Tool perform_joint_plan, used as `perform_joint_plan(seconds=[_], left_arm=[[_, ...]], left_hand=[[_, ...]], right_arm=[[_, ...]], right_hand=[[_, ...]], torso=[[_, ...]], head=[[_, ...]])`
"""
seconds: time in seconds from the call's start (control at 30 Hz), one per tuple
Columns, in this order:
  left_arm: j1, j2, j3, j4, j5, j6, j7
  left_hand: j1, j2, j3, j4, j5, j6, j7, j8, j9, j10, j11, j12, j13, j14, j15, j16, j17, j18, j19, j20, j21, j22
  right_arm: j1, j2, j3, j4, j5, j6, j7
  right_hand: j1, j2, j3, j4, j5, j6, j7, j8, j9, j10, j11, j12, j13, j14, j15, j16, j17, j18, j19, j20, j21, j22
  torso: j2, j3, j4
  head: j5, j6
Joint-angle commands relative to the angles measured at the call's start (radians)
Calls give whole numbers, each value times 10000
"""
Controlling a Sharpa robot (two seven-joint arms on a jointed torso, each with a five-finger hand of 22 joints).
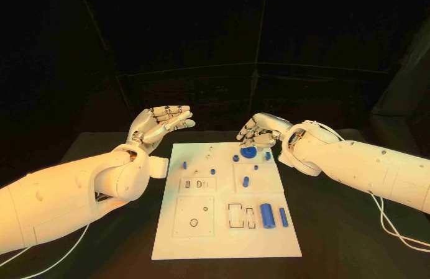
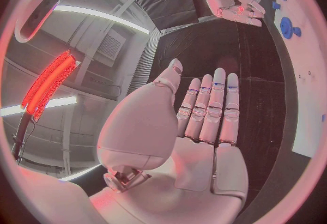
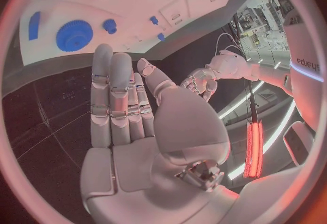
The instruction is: Assemble the parts on the task board
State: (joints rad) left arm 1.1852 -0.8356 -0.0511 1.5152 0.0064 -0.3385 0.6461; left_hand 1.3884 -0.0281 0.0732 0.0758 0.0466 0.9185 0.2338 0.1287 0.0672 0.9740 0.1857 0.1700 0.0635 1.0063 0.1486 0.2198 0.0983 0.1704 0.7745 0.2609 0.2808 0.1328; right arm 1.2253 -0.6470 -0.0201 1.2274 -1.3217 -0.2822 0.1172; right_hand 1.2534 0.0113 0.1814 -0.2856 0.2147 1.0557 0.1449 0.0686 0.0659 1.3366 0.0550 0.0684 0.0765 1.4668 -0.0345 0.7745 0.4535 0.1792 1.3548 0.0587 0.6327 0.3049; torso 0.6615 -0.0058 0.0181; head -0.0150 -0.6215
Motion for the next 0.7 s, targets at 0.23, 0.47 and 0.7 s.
perform_joint_plan(seconds=[0.23, 0.47, 0.7], left_arm=[[-10, -48, 5, 196, -265, 730, 159], [-13, -62, 5, 241, -266, 844, 134], [-14, -80, 5, 248, -265, 858, 87]], left_hand=[[-205, -12, -282, -75, 6, 42, 48, -195, -13, 77, 29, -234, -4, -28, 50, -224, -102, 115, -131, 79, -197, -119], [-264, 9, -383, -119, 6, 40, 60, -259, -13, 76, 45, -313, -3, -64, 74, -311, -142, 115, -202, 104, -270, -168], [-286, 46, -442, -161, 7, 46, 77, -303, -12, 84, 58, -367, -2, -100, 93, -382, -172, 116, -250, 124, -321, -204]], right_arm=[[43, 219, 16, 122, -2752, 1054, -1291], [64, 339, 17, 41, -3209, 1336, -1580], [78, 442, 17, -29, -3345, 1396, -1697]], right_hand=[[-200, -137, 381, 38, -56, -79, -26, -28, 9, 100, -28, -24, 87, 408, -8, 3027, 3147, -62, -23, 13, 1399, 1072], [-284, -251, 457, 82, -128, -143, -65, -39, 5, 418, -86, 96, 272, 425, -49, 4058, 4384, -186, 63, 9, 2504, 2335], [-333, -302, 503, 135, -161, -204, -66, -42, 4, 483, -88, 88, 425, 355, -48, 4388, 4693, -220, -14, 12, 2936, 2767]], torso=[[384, -27, 96], [483, -25, 132], [532, -13, 115]], head=[[18, 86], [-13, 90], [-34, 116]])
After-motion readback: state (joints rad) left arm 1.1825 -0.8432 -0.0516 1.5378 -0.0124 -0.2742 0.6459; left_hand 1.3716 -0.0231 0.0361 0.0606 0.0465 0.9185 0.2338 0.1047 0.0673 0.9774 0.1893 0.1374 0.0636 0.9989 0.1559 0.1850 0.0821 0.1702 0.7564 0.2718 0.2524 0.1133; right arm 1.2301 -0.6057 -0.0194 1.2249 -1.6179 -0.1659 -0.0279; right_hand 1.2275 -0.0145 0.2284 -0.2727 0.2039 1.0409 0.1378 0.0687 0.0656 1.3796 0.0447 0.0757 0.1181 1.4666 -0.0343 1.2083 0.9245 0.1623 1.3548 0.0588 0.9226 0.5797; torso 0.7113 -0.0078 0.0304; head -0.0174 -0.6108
